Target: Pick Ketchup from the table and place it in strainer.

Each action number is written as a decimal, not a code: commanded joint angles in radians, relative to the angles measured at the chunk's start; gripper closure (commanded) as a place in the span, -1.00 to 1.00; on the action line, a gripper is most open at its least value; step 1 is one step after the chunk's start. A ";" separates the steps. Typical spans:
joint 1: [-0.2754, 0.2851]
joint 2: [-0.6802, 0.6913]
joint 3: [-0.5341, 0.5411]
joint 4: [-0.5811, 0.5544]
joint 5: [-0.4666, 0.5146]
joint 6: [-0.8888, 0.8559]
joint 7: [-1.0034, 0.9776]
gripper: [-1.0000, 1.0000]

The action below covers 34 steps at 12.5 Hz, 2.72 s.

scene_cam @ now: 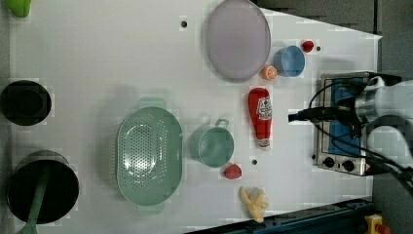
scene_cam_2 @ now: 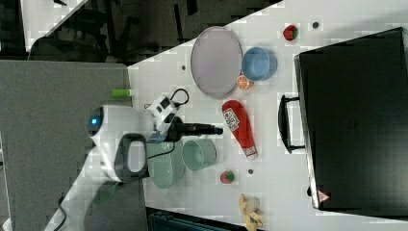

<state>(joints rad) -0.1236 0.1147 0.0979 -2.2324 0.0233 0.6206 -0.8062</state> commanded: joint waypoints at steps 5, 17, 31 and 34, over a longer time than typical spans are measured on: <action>0.039 0.112 0.003 -0.099 -0.013 0.347 -0.161 -1.00; 0.038 0.223 -0.002 -0.139 -0.012 0.564 -0.148 -0.16; 0.085 -0.219 0.232 0.088 -0.005 -0.139 0.206 -0.16; 0.109 -0.197 0.345 0.094 0.013 -0.122 0.417 -0.16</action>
<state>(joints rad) -0.0621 -0.0999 0.4192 -2.1309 0.0308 0.5024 -0.5498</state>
